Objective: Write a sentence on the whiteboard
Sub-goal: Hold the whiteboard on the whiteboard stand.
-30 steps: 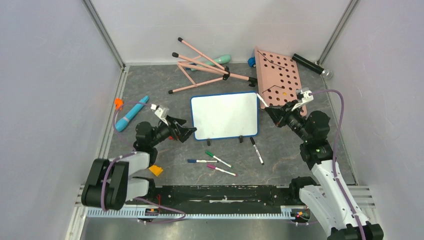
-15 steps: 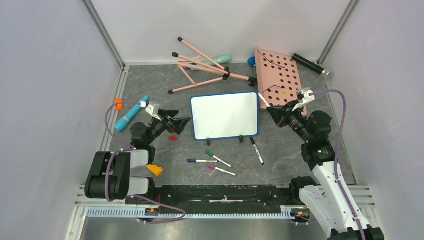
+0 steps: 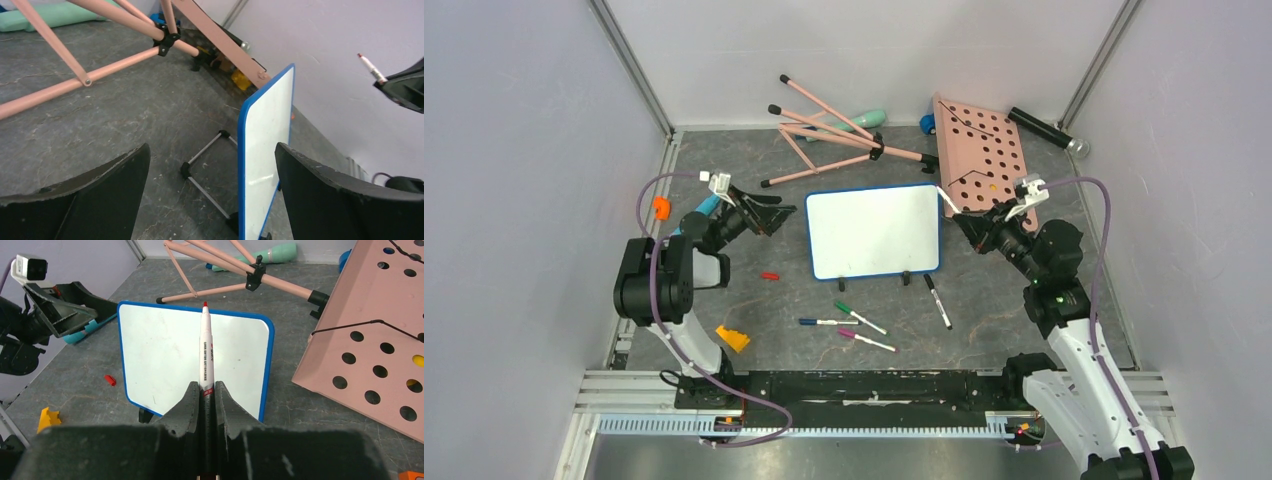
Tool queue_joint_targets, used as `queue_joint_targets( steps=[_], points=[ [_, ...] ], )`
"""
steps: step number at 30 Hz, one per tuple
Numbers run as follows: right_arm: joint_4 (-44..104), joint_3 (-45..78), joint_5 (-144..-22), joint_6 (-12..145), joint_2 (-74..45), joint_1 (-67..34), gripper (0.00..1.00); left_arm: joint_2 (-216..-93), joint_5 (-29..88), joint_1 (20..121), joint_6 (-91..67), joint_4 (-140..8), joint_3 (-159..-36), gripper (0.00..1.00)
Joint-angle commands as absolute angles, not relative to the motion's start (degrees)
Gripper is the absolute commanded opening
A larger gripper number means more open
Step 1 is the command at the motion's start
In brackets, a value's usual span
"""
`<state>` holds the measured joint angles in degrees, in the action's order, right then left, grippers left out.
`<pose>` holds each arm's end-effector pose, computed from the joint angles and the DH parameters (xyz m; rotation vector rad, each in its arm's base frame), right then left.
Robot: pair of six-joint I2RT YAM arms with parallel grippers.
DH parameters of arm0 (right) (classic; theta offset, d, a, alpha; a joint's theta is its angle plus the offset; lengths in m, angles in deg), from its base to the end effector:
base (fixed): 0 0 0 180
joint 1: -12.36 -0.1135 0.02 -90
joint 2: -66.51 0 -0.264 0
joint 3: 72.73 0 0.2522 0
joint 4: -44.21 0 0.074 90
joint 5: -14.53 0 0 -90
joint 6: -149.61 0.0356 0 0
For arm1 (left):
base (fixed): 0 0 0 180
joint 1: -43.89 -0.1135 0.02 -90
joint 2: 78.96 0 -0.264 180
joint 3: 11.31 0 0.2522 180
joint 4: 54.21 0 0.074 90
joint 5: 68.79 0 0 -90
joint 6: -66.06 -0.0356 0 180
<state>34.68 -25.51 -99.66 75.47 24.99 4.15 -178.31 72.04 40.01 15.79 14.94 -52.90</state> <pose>0.1756 0.0401 0.3064 -0.2187 1.6595 0.6640 0.2932 -0.0078 0.1797 0.2238 1.5292 -1.1068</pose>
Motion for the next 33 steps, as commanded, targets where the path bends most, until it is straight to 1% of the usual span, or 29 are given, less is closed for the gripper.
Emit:
queue_joint_targets(
  steps=[1, 6, 12, 18, 33],
  points=[
    [37.8, -26.5, -99.3, 75.8, 25.8, 3.7, 0.01, -180.8, 81.6, 38.5, 26.1, 21.2, -58.0, 1.0],
    [38.5, -26.8, -98.0, 75.7, 26.3, 3.8, 0.01, -179.2, 78.9, 38.3, 23.8, 21.2, -56.2, 1.0],
    [37.0, -25.3, -97.3, 74.0, 25.2, 3.7, 0.01, -185.0, 82.5, 38.6, 25.0, 21.2, -60.9, 1.0],
    [38.0, -25.6, -98.2, 74.6, 24.2, 3.6, 0.01, -183.0, 82.7, 39.7, 18.5, 21.2, -58.4, 1.0],
    [37.4, -25.4, -97.7, 73.8, 23.9, 3.3, 0.0, -188.2, 91.6, 42.8, 18.8, 21.2, -64.3, 1.0]
  ],
)
